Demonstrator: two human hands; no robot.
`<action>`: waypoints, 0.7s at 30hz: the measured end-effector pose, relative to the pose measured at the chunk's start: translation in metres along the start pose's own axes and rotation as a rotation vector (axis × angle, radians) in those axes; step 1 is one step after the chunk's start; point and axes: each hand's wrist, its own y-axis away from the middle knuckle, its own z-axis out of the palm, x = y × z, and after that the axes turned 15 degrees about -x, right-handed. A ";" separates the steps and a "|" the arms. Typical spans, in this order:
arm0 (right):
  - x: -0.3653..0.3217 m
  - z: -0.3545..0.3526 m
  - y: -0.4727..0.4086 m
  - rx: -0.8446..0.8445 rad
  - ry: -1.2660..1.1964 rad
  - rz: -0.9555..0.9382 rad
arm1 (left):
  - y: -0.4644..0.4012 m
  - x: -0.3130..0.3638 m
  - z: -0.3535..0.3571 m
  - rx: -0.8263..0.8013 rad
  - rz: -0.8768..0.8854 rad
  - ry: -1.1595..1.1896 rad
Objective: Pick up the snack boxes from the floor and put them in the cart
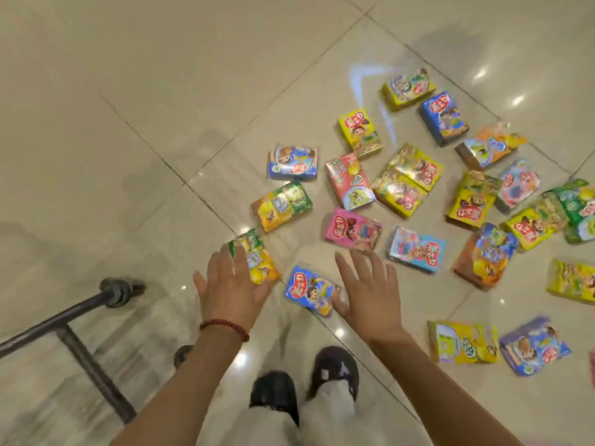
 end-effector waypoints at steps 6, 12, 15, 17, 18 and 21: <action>0.019 0.133 -0.081 -0.181 -0.014 -0.066 | -0.102 -0.015 0.123 -0.061 -0.200 0.169; 0.024 0.202 -0.141 -0.216 -0.030 -0.228 | -0.179 -0.027 0.186 0.060 -0.198 0.445; 0.025 0.215 -0.145 -0.202 -0.123 -0.276 | -0.186 -0.029 0.198 0.133 -0.214 0.623; 0.026 0.221 -0.144 -0.217 -0.136 -0.263 | -0.186 -0.029 0.204 0.155 -0.241 0.670; 0.025 0.220 -0.143 -0.232 -0.139 -0.250 | -0.186 -0.028 0.203 0.157 -0.253 0.705; 0.018 0.211 -0.139 -0.382 -0.200 -0.236 | -0.182 -0.026 0.200 0.120 -0.269 0.774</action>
